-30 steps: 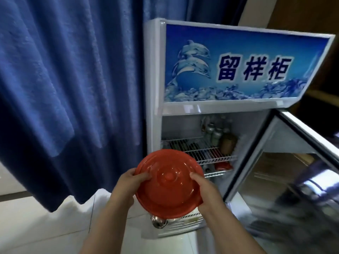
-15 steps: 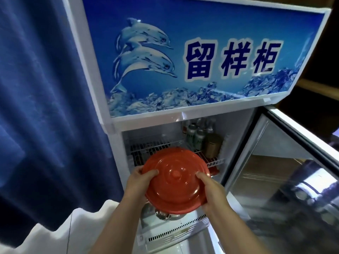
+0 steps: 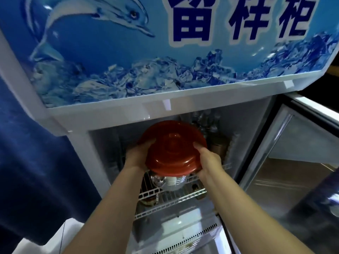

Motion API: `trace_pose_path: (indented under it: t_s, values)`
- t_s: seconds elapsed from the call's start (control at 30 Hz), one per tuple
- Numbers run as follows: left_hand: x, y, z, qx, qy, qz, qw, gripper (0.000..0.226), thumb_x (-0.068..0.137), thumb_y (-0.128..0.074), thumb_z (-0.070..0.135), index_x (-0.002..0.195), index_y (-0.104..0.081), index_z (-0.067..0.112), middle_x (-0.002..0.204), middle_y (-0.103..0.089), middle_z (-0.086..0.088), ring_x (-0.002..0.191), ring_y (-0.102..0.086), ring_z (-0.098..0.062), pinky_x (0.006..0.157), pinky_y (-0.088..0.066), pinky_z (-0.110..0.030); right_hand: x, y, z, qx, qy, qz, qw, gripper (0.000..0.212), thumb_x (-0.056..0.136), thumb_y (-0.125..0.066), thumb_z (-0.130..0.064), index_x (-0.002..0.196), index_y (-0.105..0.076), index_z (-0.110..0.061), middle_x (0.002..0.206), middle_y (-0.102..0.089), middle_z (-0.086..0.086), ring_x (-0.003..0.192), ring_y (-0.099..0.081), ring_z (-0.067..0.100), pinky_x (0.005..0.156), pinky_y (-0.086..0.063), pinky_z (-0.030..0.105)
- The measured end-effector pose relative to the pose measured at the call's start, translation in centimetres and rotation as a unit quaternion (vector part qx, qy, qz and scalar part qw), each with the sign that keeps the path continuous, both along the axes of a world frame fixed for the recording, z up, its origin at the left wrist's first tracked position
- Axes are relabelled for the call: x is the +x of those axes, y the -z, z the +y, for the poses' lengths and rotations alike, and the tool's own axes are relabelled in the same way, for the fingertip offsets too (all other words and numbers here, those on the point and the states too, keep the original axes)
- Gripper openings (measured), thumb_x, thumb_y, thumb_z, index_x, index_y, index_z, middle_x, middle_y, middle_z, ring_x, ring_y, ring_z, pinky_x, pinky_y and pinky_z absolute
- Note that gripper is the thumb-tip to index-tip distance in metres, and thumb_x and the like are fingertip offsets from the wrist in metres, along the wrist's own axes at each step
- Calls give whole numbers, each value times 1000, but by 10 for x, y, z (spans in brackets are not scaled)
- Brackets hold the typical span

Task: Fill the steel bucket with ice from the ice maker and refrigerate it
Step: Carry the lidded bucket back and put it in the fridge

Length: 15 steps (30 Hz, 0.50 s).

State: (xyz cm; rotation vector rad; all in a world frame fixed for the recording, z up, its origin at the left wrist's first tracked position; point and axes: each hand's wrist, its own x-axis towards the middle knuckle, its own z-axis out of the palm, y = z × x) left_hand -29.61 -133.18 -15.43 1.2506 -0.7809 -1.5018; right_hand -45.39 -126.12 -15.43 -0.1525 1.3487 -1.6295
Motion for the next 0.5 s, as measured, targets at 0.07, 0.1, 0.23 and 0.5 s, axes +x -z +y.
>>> trace_pose_path:
  t_s: [0.07,0.1,0.23,0.5]
  values:
    - [-4,5,-8,-17,9,40,999,30,82,-69,8,112,-62,7,98,-69,-11,76,-68,-20,68,-55,-31,-3,5,-13,-4,-6,-3,1000,35,75,-78,-14,102,-61,0,94,-69,18,79,-68,34,74,-57,47]
    - [-6,7,-13,-24,9,51,998,22,83,-67,7,105,-64,8,90,-69,-9,70,-68,-18,62,-54,-29,-4,7,-19,-9,-10,-5,1000,40,75,-79,-14,107,-60,0,99,-68,19,84,-68,35,79,-56,51]
    - [-14,21,-38,-24,-23,56,998,22,86,-63,8,108,-62,5,99,-66,-13,82,-65,-25,73,-53,-37,-10,11,-44,-23,-35,-5,999,39,81,-74,-15,115,-59,-4,116,-65,18,99,-65,34,91,-51,50]
    - [-18,60,-75,-7,-28,44,999,37,79,-69,9,115,-63,6,115,-65,-18,103,-63,-34,93,-50,-50,-24,34,-76,10,-73,52,996,34,79,-75,-20,107,-58,-11,122,-61,15,104,-61,35,91,-49,54]
